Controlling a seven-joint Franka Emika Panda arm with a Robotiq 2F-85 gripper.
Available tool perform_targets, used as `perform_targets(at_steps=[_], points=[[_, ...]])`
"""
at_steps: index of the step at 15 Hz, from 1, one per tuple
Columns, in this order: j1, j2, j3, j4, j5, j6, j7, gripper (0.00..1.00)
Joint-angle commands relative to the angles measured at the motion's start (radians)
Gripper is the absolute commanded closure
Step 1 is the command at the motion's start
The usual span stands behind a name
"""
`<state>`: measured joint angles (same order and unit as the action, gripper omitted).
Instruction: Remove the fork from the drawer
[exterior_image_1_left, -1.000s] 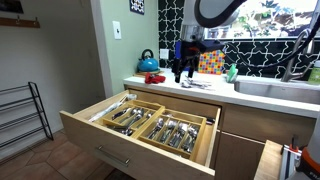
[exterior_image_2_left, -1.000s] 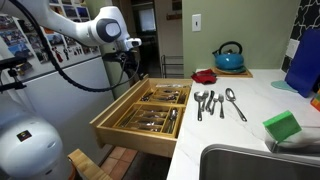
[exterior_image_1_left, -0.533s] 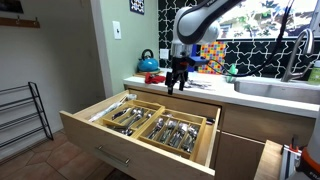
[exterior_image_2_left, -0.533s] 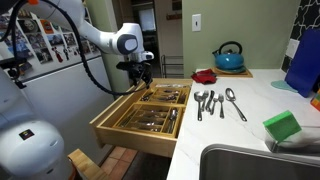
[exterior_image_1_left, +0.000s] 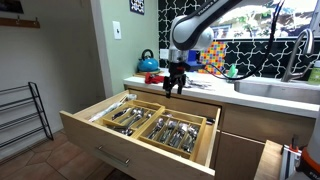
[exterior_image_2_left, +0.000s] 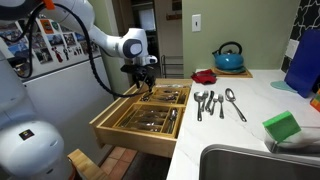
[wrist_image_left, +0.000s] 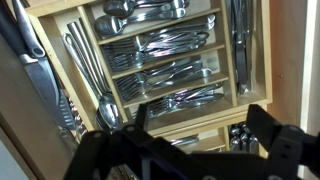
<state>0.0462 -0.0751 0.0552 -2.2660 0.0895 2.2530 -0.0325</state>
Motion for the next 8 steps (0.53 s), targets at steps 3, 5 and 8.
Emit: perform_targets(at_steps=[3, 5, 8], points=[[0.006, 0.027, 0.002, 0.02, -0.009, 0.017, 0.013, 0.0], [0.011, 0.078, 0.007, 0.061, -0.007, 0.012, 0.002, 0.0], [0.016, 0.157, 0.01, 0.116, 0.006, 0.005, -0.027, 0.0]])
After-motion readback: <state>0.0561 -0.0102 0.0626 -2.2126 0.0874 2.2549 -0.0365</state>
